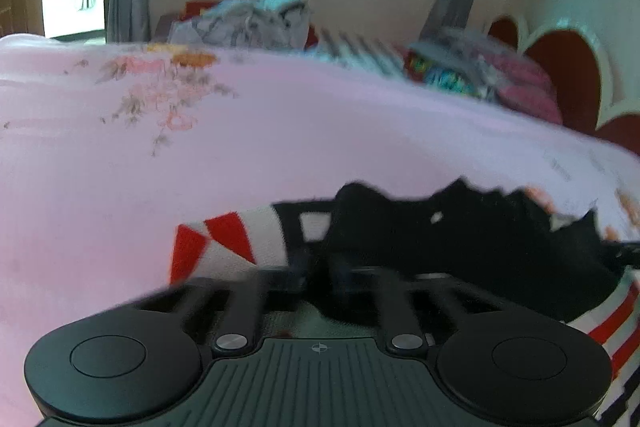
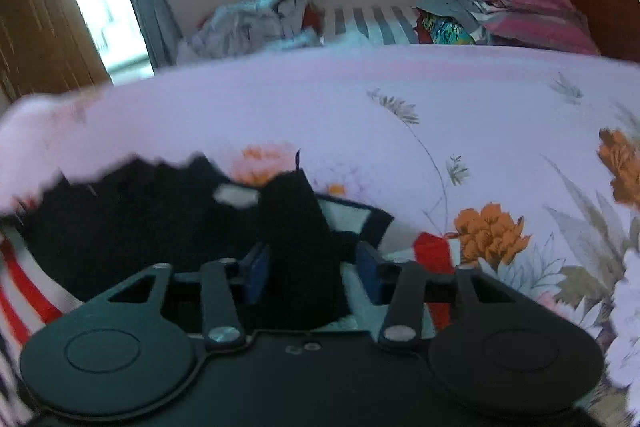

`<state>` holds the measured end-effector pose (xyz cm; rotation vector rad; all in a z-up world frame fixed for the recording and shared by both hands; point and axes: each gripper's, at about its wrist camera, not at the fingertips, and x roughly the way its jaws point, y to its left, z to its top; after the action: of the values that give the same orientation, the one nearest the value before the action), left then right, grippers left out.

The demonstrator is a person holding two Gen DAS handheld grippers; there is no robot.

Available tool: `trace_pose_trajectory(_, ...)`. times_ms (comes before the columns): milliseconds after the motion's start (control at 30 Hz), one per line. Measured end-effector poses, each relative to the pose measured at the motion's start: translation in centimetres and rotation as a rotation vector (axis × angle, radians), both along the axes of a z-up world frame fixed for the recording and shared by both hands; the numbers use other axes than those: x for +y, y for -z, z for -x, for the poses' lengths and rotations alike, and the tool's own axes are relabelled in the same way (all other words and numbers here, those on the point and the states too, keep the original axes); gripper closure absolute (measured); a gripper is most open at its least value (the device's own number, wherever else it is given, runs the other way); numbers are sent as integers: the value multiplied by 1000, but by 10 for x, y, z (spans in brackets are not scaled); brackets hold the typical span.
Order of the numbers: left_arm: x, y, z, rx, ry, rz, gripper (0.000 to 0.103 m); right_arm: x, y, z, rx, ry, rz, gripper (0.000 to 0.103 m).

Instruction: Fold small clothes

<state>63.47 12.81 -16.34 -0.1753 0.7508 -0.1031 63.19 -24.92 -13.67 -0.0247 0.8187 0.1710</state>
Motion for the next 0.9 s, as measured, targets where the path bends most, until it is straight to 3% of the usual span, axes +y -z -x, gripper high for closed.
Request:
trace_pose_trajectory(167,10,-10,31,-139,-114,-42,100,-12,-13,13,-79,56,-20,99)
trace_pose_trajectory(200,11,-7,33,-141,-135,-55,99,-15,-10,14,-81,70,-17,99)
trace_pose_trajectory(267,13,11,22,-49,-153,-63,100,-17,7,8,-32,88,-7,99)
trace_pose_trajectory(433,-4,10,16,-45,-131,-159,100,-12,11,7,-41,98,9,98)
trace_pose_trajectory(500,-4,8,14,-37,-118,-162,99,-10,9,7,-45,95,13,90)
trace_pose_trajectory(533,-3,6,13,-28,-118,-157,96,-9,7,7,-52,102,18,85)
trace_pose_trajectory(567,-2,5,12,-22,-116,-155,91,-6,3,10,-64,104,21,69)
trace_pose_trajectory(600,-2,2,12,-21,-111,-156,81,-3,-1,13,-77,98,22,61)
trace_pose_trajectory(667,-7,-12,16,-70,-156,-183,58,6,-8,15,-90,74,27,63)
trace_pose_trajectory(733,-16,-27,30,-181,-184,-211,55,19,-11,14,-81,25,1,66)
trace_pose_trajectory(800,-39,-34,30,-194,-130,-162,55,44,-9,13,-70,-45,-1,69)
trace_pose_trajectory(900,-89,-24,22,-116,87,-106,55,79,-1,10,-52,-136,18,69)
